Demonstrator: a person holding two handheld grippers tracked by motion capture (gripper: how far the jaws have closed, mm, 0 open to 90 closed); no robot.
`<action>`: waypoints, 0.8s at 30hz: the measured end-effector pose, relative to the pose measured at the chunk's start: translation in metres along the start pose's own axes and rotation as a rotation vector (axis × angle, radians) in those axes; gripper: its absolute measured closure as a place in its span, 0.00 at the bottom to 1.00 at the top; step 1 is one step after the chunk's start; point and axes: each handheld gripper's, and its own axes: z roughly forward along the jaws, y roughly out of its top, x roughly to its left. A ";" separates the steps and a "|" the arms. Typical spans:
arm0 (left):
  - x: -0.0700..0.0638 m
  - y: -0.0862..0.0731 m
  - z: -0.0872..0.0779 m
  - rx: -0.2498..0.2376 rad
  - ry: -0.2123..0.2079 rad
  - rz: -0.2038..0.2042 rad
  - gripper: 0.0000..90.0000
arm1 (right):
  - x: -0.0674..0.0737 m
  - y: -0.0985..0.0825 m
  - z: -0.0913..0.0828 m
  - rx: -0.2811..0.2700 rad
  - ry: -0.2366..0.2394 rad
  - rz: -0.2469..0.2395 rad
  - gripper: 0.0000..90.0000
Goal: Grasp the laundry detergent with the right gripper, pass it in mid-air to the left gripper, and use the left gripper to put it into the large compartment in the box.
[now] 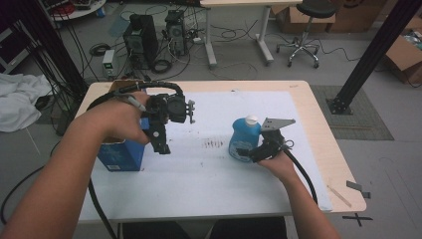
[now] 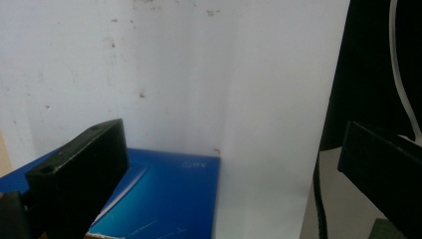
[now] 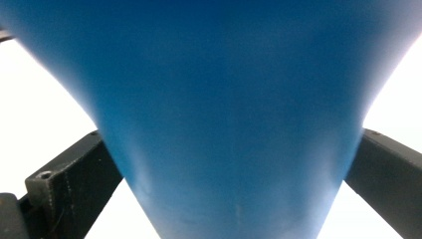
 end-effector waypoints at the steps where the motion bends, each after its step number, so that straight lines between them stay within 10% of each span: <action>1: 0.000 0.000 -0.001 0.008 -0.001 0.002 0.00 | 0.000 0.000 0.000 -0.003 -0.008 -0.001 0.00; 24: 0.001 -0.001 0.000 0.005 0.006 0.000 0.00 | 0.000 -0.005 0.001 -0.037 -0.022 0.000 0.16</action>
